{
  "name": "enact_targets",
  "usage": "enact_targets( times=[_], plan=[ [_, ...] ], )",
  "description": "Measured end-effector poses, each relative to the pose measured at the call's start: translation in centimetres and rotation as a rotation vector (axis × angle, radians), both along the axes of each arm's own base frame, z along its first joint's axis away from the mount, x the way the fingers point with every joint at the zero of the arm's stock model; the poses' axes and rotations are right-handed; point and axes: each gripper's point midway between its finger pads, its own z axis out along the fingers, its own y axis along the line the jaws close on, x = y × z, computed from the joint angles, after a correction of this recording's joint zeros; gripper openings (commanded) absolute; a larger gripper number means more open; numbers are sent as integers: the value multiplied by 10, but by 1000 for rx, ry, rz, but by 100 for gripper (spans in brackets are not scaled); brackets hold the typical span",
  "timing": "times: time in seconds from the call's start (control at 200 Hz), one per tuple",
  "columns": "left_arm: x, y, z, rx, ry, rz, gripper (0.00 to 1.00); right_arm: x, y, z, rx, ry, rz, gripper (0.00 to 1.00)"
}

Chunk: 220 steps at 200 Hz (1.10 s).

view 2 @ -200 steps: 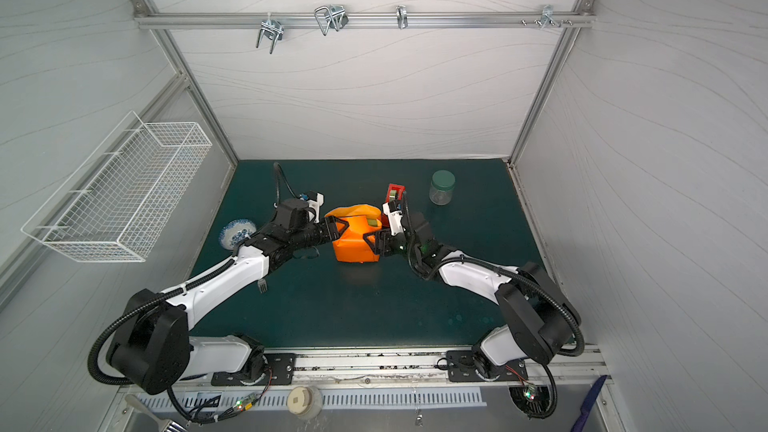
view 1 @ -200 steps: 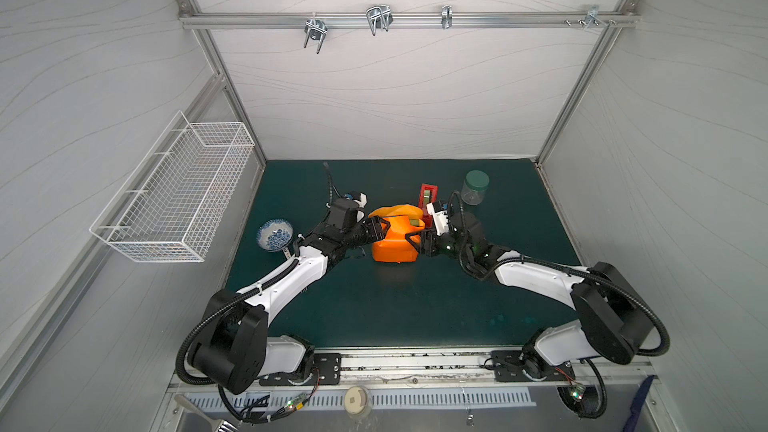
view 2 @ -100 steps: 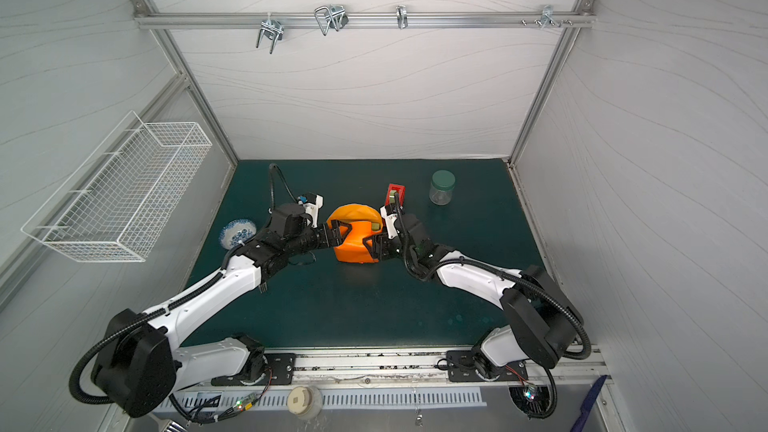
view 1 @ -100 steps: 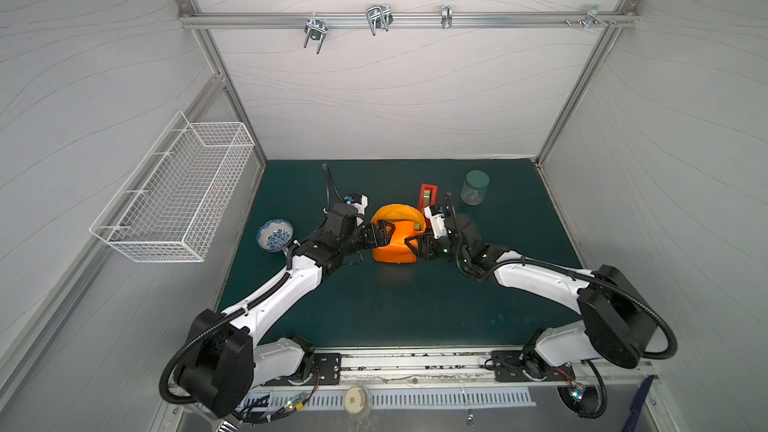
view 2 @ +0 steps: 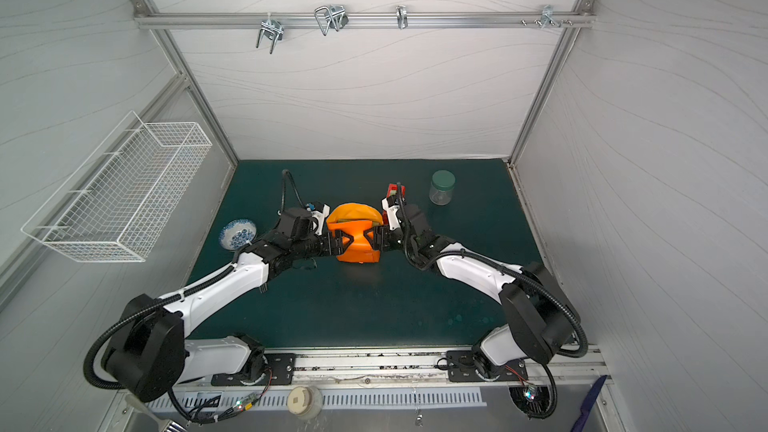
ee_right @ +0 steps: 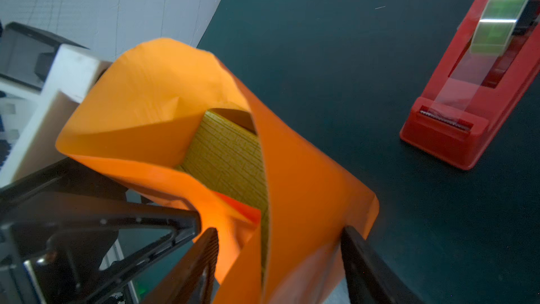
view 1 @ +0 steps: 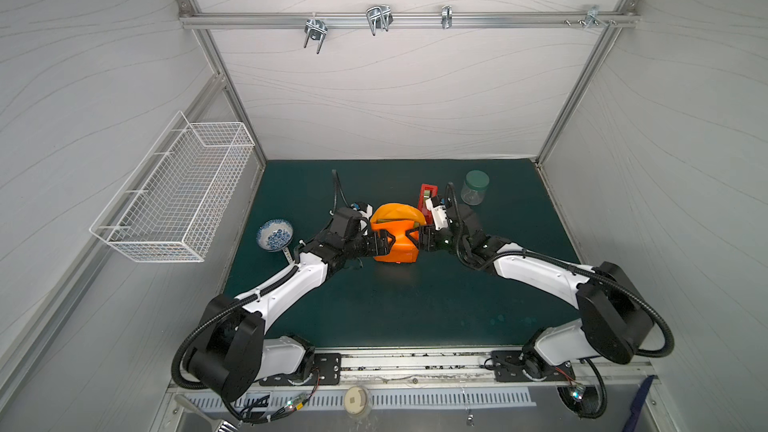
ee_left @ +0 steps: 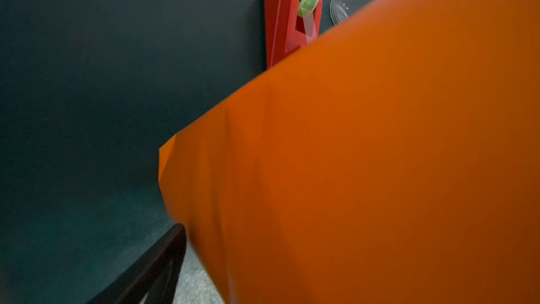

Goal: Wrap the gift box in paper

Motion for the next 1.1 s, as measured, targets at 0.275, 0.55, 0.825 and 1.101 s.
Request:
enact_targets(
  times=[0.275,0.55,0.825,1.101],
  plan=[
    [16,-4,3,3,-16,17,65,-4,-4,-8,-30,23,8,76],
    [22,-5,5,-1,-22,30,67,17,4,-9,-64,24,-20,71],
    [34,6,7,14,-10,92,76,34,1,-13,-89,25,-39,63],
    [53,8,4,33,-1,108,56,40,6,-10,-105,19,-18,55]
  ],
)
